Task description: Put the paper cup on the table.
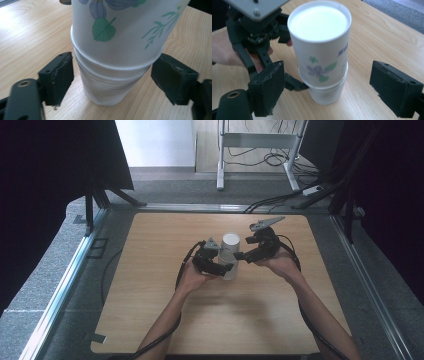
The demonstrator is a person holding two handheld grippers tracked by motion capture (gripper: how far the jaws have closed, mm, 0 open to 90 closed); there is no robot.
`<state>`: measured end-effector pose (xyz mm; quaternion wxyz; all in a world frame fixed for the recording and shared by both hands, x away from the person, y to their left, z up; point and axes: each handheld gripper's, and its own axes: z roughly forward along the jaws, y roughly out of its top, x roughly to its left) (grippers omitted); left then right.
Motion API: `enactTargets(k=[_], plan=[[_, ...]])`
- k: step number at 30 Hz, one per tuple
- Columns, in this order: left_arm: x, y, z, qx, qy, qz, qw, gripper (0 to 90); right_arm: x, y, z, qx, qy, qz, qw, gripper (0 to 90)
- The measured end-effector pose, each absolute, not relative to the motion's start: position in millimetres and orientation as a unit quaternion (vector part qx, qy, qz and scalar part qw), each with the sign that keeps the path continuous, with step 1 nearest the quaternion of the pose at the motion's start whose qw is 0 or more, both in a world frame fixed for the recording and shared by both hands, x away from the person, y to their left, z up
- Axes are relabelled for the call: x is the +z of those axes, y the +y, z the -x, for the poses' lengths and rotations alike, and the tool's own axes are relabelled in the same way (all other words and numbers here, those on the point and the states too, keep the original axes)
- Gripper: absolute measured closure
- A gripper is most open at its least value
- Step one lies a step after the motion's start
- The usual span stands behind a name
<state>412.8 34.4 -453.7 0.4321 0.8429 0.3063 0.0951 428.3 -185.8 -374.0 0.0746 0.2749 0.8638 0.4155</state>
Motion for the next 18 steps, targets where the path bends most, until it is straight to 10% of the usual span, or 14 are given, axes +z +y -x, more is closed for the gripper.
enactTargets(k=[18], plan=[[-451.0, 33.9, -411.4, 0.105, 0.301, -0.850, 0.419, 23.4, -356.3, -160.9, -442.9, 0.408, 0.870, -0.266, 0.081, 21.0]])
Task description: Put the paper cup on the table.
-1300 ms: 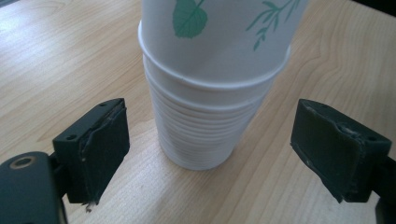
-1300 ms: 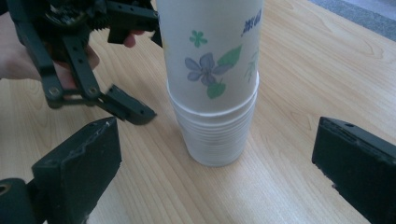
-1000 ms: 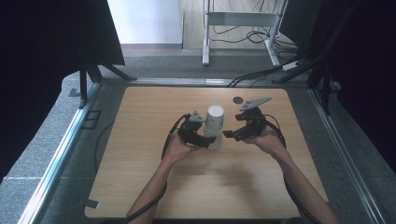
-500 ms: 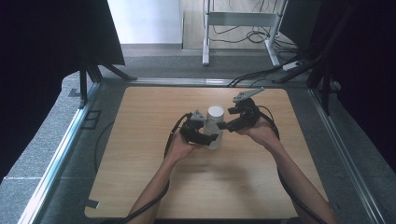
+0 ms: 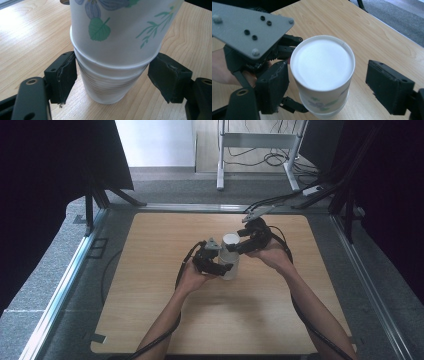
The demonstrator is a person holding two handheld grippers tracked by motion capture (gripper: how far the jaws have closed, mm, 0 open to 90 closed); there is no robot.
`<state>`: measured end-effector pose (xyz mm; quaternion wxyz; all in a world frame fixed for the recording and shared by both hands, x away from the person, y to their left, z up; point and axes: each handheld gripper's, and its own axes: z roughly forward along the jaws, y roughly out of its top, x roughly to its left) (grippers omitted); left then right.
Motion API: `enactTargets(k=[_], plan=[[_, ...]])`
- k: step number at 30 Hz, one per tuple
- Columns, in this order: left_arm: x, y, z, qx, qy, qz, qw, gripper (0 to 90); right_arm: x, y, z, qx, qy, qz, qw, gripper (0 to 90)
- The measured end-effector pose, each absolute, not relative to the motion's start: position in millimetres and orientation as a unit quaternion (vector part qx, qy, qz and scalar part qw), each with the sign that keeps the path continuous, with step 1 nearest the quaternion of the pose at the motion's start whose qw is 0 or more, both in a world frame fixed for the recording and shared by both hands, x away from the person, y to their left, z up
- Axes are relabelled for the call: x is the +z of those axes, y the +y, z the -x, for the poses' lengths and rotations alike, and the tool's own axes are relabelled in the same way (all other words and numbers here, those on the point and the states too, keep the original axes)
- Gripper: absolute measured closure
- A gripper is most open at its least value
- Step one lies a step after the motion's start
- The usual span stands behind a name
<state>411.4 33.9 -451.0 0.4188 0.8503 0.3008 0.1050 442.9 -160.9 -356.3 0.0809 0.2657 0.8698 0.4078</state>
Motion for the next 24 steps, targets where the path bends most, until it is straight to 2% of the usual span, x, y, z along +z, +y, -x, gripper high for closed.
enactTargets(k=[8, 24], plan=[[-451.3, 33.5, -411.3, 0.109, 0.301, -0.851, 0.417, 25.7, -349.8, -155.6, -443.4, 0.394, 0.880, -0.250, 0.086, 35.1], [-451.8, 33.2, -411.4, 0.109, 0.301, -0.851, 0.417, 25.6, -334.9, -158.4, -441.8, 0.389, 0.882, -0.248, 0.092, 37.0]])
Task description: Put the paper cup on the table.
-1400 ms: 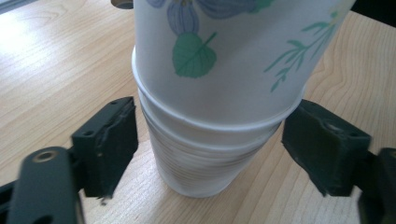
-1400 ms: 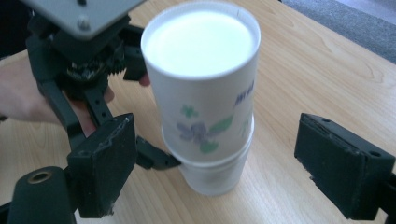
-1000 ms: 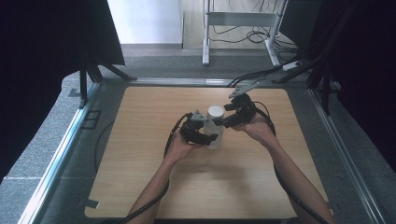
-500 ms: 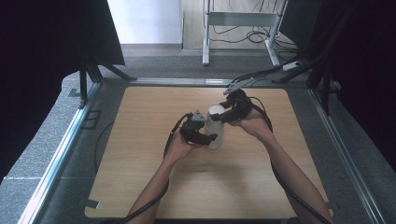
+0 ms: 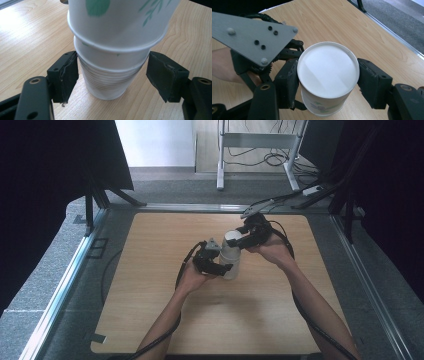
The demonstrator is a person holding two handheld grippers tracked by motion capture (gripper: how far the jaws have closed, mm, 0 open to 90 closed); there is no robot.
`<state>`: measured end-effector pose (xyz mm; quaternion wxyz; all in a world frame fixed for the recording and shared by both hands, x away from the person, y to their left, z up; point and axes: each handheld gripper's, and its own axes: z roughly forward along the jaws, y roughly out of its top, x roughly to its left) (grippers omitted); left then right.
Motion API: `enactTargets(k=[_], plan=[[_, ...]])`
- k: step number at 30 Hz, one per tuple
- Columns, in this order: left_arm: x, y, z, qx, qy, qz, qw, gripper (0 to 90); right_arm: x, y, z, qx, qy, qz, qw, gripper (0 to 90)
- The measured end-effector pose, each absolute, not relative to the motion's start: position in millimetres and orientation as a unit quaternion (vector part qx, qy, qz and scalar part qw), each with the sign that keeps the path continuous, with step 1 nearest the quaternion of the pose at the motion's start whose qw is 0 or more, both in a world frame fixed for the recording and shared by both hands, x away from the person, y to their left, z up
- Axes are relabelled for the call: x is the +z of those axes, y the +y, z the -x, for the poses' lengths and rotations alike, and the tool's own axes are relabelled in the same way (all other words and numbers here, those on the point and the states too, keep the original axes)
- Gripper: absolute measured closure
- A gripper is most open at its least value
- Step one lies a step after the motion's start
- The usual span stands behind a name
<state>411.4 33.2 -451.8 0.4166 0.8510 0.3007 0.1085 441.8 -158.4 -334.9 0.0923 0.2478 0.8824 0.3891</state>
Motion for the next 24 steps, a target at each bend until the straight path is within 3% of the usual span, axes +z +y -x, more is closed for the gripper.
enactTargets(k=[5, 24], plan=[[-452.1, 32.7, -411.2, 0.104, 0.304, -0.851, 0.416, 24.2, -326.0, -159.3, -440.1, 0.392, 0.881, -0.247, 0.094, 37.0], [-449.7, 38.6, -404.8, 0.077, 0.301, -0.851, 0.423, 4.7, -294.9, -167.2, -433.3, 0.398, 0.878, -0.244, 0.104, 37.2]])
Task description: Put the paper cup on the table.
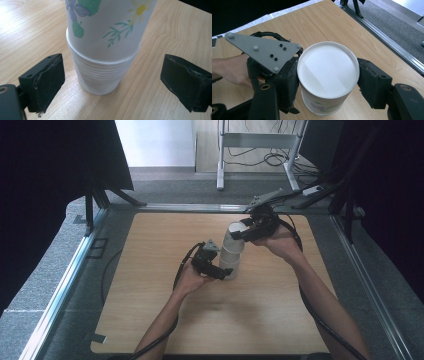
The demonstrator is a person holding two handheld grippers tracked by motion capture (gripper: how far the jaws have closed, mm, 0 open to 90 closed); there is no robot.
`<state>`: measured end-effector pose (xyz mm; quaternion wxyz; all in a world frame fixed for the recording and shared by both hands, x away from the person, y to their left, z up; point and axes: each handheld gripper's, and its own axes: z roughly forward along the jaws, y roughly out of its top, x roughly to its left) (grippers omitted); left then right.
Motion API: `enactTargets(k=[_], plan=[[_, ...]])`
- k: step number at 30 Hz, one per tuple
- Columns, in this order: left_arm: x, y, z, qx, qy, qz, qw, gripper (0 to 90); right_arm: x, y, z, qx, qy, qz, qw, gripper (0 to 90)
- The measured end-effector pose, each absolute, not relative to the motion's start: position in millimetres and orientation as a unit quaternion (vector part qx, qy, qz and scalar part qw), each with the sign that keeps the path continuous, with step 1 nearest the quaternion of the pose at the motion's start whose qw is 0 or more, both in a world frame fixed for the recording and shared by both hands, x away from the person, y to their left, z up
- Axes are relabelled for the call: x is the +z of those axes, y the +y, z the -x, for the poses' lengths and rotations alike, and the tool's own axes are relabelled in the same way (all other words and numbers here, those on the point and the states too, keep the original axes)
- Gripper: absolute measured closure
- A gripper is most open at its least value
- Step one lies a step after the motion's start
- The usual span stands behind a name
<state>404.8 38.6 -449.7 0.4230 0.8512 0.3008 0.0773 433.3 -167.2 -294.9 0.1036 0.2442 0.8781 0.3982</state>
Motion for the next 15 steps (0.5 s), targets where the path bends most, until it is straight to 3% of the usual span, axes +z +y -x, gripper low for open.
enactTargets(k=[6, 15], plan=[[-446.6, 43.4, -399.5, 0.069, 0.301, -0.846, 0.434, 0.0, -285.6, -171.6, -426.7, 0.403, 0.877, -0.239, 0.103, 37.2], [-440.9, 50.9, -386.1, 0.064, 0.297, -0.841, 0.448, 0.0, -277.4, -175.1, -413.7, 0.404, 0.879, -0.232, 0.099, 37.3]])
